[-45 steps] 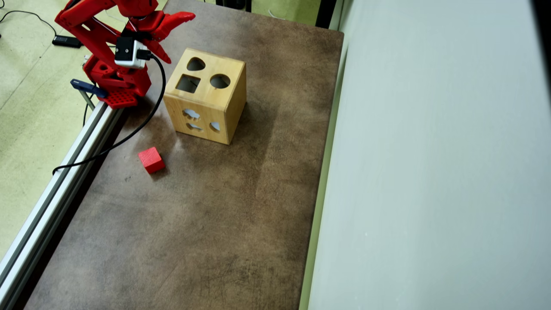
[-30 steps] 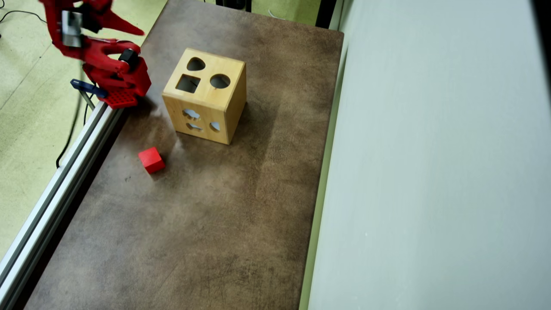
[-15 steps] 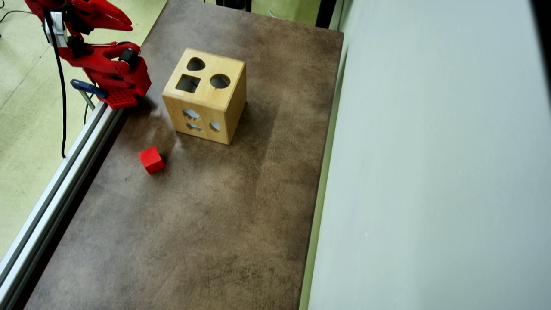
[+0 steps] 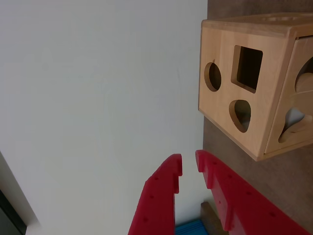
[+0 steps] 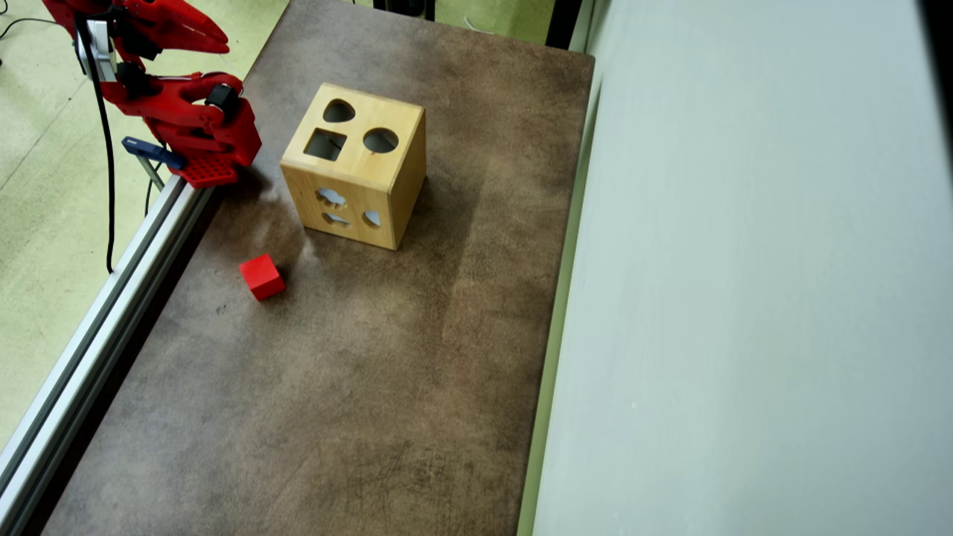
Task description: Pick and place the red cube on the square hole
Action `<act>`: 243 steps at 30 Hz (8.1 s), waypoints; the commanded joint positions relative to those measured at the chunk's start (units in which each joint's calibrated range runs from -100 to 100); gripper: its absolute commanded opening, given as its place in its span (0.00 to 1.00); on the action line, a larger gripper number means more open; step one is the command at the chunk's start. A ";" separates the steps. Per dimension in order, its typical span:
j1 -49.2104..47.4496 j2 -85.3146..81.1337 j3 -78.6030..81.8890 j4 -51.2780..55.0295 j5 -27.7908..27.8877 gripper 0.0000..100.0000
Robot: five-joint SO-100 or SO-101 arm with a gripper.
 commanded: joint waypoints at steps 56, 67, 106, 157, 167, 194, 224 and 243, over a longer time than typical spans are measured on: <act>11.79 51.39 -17.32 -0.23 0.59 0.06; 13.20 58.35 -15.98 -0.23 18.71 0.06; 28.88 58.44 5.94 -5.46 37.17 0.06; 44.11 57.84 38.32 -33.61 52.60 0.06; 43.96 57.84 34.11 -32.80 47.03 0.06; 44.18 53.68 33.93 -33.77 48.35 0.45; 49.46 73.21 34.92 -56.45 59.93 0.45; 49.23 78.65 34.92 -56.61 59.88 0.45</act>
